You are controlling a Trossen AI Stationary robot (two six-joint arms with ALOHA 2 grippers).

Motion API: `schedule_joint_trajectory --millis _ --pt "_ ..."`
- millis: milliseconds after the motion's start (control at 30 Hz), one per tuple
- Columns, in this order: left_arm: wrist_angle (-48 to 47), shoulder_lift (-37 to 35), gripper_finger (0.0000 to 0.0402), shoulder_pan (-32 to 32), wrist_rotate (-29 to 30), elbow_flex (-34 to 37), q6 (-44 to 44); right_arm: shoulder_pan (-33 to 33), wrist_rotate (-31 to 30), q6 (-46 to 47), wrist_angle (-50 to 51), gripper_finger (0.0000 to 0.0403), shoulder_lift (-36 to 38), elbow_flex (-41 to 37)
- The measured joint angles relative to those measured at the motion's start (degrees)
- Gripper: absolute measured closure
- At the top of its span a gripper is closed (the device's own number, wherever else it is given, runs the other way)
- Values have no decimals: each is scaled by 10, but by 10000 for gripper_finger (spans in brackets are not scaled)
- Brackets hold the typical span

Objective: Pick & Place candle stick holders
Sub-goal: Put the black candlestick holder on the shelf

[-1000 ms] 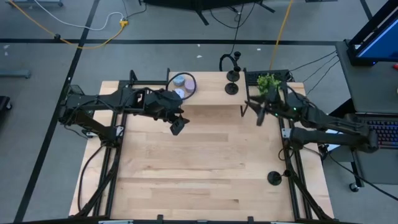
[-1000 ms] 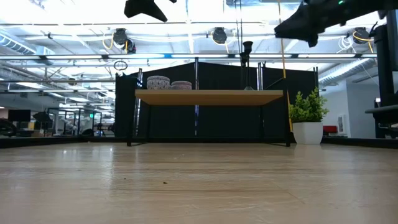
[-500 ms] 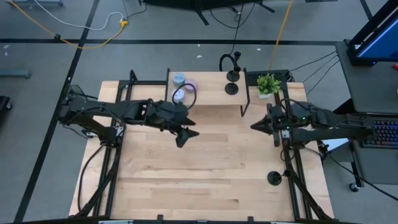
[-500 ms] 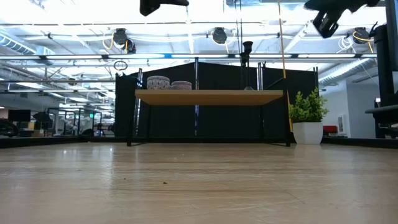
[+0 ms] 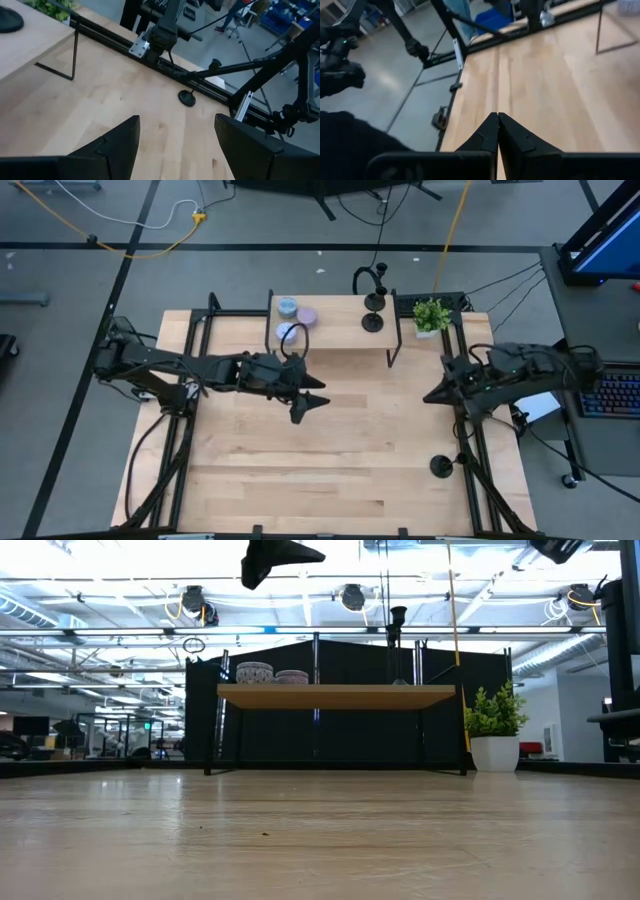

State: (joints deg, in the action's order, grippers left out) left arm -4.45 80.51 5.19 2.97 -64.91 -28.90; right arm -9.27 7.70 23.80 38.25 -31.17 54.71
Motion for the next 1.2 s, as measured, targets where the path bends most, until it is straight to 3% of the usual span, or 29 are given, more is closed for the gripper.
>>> schedule_joint_trajectory --millis 433,733,933,1200 --pt "-4 -41 137 7 -20 50 45 -44 0 68 58 402 -13 33" --pt "26 -186 137 37 13 183 44 -72 3 192 109 403 -26 33" --pt "14 -305 137 65 31 278 33 -94 57 300 132 403 -52 34" --pt "16 -435 137 92 42 368 44 -140 194 501 198 403 -93 34"
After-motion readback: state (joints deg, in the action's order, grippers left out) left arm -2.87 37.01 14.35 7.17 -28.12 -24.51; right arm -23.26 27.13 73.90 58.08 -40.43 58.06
